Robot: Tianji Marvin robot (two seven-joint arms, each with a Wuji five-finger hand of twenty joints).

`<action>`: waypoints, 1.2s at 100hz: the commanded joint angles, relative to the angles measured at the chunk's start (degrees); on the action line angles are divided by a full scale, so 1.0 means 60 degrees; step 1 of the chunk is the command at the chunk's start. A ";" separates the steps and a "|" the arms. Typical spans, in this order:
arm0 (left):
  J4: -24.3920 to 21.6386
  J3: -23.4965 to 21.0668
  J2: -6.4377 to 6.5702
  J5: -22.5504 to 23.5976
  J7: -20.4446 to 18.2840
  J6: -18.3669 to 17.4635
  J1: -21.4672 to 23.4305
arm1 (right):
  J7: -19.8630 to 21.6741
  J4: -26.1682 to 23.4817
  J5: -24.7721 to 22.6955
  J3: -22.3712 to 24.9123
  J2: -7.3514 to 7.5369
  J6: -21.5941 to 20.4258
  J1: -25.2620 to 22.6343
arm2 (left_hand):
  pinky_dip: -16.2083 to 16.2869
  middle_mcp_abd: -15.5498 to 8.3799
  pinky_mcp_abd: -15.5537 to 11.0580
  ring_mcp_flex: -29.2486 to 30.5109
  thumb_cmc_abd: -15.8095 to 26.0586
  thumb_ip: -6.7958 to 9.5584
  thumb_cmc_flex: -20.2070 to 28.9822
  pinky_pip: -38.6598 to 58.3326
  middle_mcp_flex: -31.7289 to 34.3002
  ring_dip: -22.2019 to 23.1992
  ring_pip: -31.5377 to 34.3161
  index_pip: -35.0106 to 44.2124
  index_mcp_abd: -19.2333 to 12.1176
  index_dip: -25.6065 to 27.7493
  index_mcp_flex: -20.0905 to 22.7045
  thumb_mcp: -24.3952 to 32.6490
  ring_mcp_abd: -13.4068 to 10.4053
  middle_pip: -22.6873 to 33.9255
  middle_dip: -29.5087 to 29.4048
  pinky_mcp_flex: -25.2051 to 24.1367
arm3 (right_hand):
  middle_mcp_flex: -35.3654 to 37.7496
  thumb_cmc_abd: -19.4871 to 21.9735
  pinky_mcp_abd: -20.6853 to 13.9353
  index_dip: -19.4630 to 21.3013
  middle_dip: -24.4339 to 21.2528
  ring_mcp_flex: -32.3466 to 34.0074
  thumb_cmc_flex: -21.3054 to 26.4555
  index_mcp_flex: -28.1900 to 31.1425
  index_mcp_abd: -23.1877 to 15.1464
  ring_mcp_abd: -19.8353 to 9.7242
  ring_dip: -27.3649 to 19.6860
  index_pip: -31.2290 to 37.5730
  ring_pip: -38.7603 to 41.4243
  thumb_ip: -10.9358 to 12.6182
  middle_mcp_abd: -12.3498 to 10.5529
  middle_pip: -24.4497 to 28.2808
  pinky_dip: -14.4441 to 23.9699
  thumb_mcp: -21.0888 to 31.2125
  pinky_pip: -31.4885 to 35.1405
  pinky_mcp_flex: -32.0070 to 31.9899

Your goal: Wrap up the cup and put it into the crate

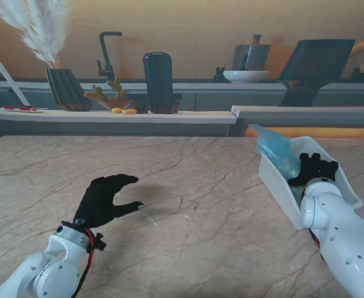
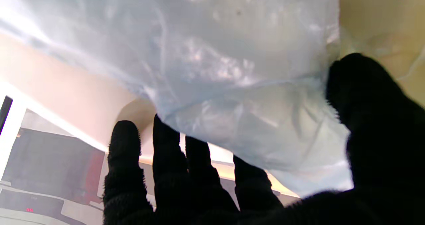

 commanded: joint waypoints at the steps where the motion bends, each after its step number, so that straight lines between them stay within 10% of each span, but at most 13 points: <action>1: 0.0010 0.0018 -0.0040 0.0004 -0.0009 0.0042 0.0054 | -0.0043 -0.0214 0.0113 0.0060 0.0019 -0.0117 -0.0040 | -0.0054 0.0059 -0.0032 0.0138 0.0406 0.0350 0.0301 0.0160 0.0048 -0.0011 0.0095 0.0209 -0.0169 0.0151 0.0049 -0.0221 0.0082 -0.0161 -0.0070 0.0023 | -0.0337 -0.0073 0.0305 0.0030 -0.0127 -0.0245 0.0027 -0.0261 -0.0090 0.0184 -0.0114 -0.0181 -0.0226 -0.0331 0.0176 -0.0203 0.0194 -0.0030 -0.0274 -0.0161; 50: 0.0033 0.0005 -0.0047 0.0045 0.0067 0.0036 0.0055 | 0.0978 -0.1963 -0.1812 0.0989 0.0163 -0.1395 -0.1148 | -0.0056 0.0049 -0.0041 0.0143 0.0445 0.0366 0.0432 0.0191 0.0052 -0.0008 0.0102 0.0223 -0.0169 0.0157 0.0052 -0.0410 0.0071 -0.0152 -0.0070 0.0025 | -0.0599 0.0011 0.0367 -0.0100 -0.0336 -0.0525 -0.0148 -0.0165 -0.0049 0.0329 -0.0413 -0.0666 -0.1039 -0.0346 0.0245 -0.0830 0.0424 -0.0074 -0.1315 -0.0466; 78: 0.0031 0.0010 -0.0049 0.0043 0.0074 0.0053 0.0058 | 0.1062 -0.2954 -0.1667 0.1526 0.0110 -0.2013 -0.1852 | -0.0059 0.0055 -0.0039 0.0147 0.0486 0.0372 0.0463 0.0200 0.0054 -0.0007 0.0104 0.0221 -0.0169 0.0156 0.0054 -0.0497 0.0076 -0.0151 -0.0073 0.0024 | -0.0529 0.0041 0.0350 -0.0098 -0.0376 -0.0460 -0.0148 0.0025 -0.0102 0.0399 -0.0457 -0.0896 -0.1259 -0.0370 0.0292 -0.1037 0.0582 -0.0103 -0.1501 -0.0517; 120: 0.0050 0.0001 -0.0042 -0.0006 -0.0003 0.0010 0.0052 | 0.0204 -0.5099 0.0212 0.2261 -0.0060 -0.4892 -0.3035 | -0.0045 0.0042 0.0124 0.0119 0.0522 0.0370 0.0394 0.0205 0.0034 -0.0021 0.0072 0.0213 -0.0191 0.0153 0.0057 -0.0554 0.0053 -0.0165 -0.0080 -0.0001 | 0.0433 0.0366 0.0200 -0.0029 -0.0242 0.0161 -0.0016 0.0507 -0.0425 0.0389 -0.0247 -0.1176 -0.1130 -0.0302 0.0310 -0.1278 0.0971 -0.0136 -0.1351 0.0186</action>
